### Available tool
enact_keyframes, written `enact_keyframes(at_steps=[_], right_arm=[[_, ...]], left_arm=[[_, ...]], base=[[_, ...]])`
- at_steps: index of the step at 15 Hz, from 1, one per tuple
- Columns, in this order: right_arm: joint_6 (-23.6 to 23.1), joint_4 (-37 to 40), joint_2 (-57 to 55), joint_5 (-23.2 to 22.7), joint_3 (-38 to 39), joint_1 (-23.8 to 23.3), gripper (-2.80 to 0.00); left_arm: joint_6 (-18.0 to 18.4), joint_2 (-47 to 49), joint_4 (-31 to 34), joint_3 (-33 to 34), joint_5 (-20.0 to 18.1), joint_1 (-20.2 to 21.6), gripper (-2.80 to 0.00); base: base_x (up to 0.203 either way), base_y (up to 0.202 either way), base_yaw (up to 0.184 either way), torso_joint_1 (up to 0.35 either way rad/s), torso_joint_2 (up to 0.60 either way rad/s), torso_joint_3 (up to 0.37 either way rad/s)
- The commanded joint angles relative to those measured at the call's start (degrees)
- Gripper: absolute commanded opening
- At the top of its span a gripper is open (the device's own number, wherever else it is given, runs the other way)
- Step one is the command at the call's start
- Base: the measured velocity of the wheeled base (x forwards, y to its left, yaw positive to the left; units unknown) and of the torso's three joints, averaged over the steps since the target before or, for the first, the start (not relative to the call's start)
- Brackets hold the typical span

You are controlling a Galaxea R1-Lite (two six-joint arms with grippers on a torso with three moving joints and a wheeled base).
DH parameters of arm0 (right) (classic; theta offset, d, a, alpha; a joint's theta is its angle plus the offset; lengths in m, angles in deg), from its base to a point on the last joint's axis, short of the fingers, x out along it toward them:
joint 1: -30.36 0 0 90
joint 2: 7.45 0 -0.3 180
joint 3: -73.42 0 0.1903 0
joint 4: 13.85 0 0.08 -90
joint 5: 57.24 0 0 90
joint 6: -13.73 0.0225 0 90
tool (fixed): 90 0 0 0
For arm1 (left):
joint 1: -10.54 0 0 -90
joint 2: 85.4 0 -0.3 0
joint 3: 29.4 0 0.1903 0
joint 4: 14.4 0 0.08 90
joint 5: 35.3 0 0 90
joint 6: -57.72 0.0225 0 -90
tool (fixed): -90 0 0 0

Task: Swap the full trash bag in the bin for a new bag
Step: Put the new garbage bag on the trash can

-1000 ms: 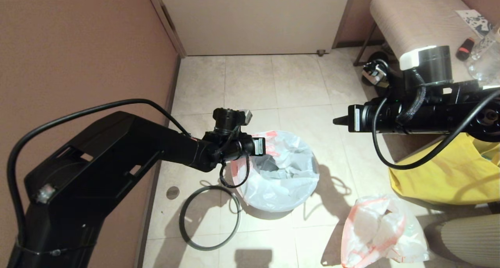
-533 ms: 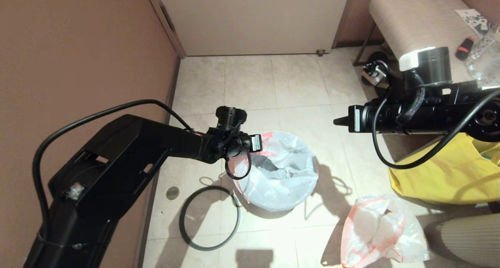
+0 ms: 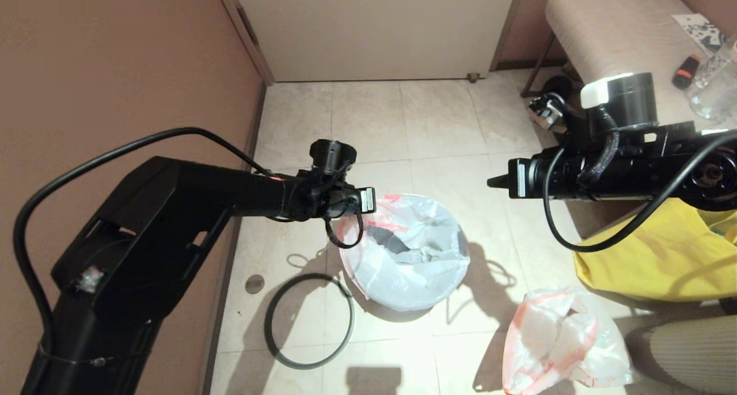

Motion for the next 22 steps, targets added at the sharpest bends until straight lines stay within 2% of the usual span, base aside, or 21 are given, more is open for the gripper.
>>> enact_keyframes(at_steps=[1, 3, 6, 10, 12, 13, 15, 17, 18, 20, 21, 22], right_arm=[[0.0, 0.0, -0.1, -0.1, 0.0, 0.0, -2.8], [0.0, 0.0, -0.2, -0.1, 0.0, 0.1, -2.8], [0.0, 0.0, -0.2, -0.1, 0.0, 0.2, -2.8], [0.0, 0.0, -0.6, -0.1, 0.0, 0.4, -2.8], [0.0, 0.0, -1.2, -0.1, 0.1, 0.6, -2.8], [0.0, 0.0, -1.2, -0.1, 0.2, 1.4, -2.8], [0.0, 0.0, -0.7, 0.0, 0.4, 1.5, -2.8], [0.1, 0.0, -0.5, 0.3, 0.4, 1.6, -2.8], [0.1, 0.0, -0.4, 0.4, 0.4, 1.6, -2.8], [0.1, 0.0, 0.1, 0.4, 0.3, 1.2, -2.8], [0.1, 0.0, 0.3, 0.3, 0.5, 1.4, -2.8], [0.1, 0.0, 0.2, 0.4, 0.5, 1.4, -2.8]], left_arm=[[0.0, 1.3, 4.8, -2.4, 0.0, 0.2, -2.8], [0.3, 2.1, 7.4, -3.6, 0.0, 0.2, -2.8], [0.5, -1.3, 15.9, -6.1, 0.2, 0.4, -2.8], [1.1, -7.1, 24.8, -6.8, 5.5, -0.4, -2.8], [0.9, -7.2, 31.8, -6.4, 6.4, -0.7, -2.8], [-0.3, -6.7, 34.3, -5.3, 6.1, -0.5, -2.8], [-5.5, -5.0, 34.9, -3.6, 5.0, -0.8, -2.8], [-11.5, -2.5, 30.0, -0.7, 4.2, -1.1, -2.8], [-12.8, -1.6, 23.0, 1.9, 3.9, -1.1, -2.8], [-13.4, 1.3, 5.9, 7.4, 4.1, -1.0, -2.8], [-13.1, 3.0, -0.6, 9.3, 5.2, -0.6, -2.8], [-12.7, 3.7, -3.1, 9.7, 7.5, 0.3, -2.8]], base=[[0.0, 0.0, 0.0, 0.0, 0.0, 0.0], [0.0, 0.0, 0.0, 0.0, 0.0, 0.0], [0.0, 0.0, 0.0, 0.0, 0.0, 0.0], [0.0, 0.0, 0.0, 0.0, 0.0, 0.0], [0.0, 0.0, 0.0, 0.0, 0.0, 0.0], [0.0, 0.0, 0.0, 0.0, 0.0, 0.0], [0.0, 0.0, 0.0, 0.0, 0.0, 0.0], [0.0, 0.0, 0.0, 0.0, 0.0, 0.0], [0.0, 0.0, 0.0, 0.0, 0.0, 0.0], [0.0, 0.0, 0.0, 0.0, 0.0, 0.0], [0.0, 0.0, 0.0, 0.0, 0.0, 0.0], [0.0, 0.0, 0.0, 0.0, 0.0, 0.0]])
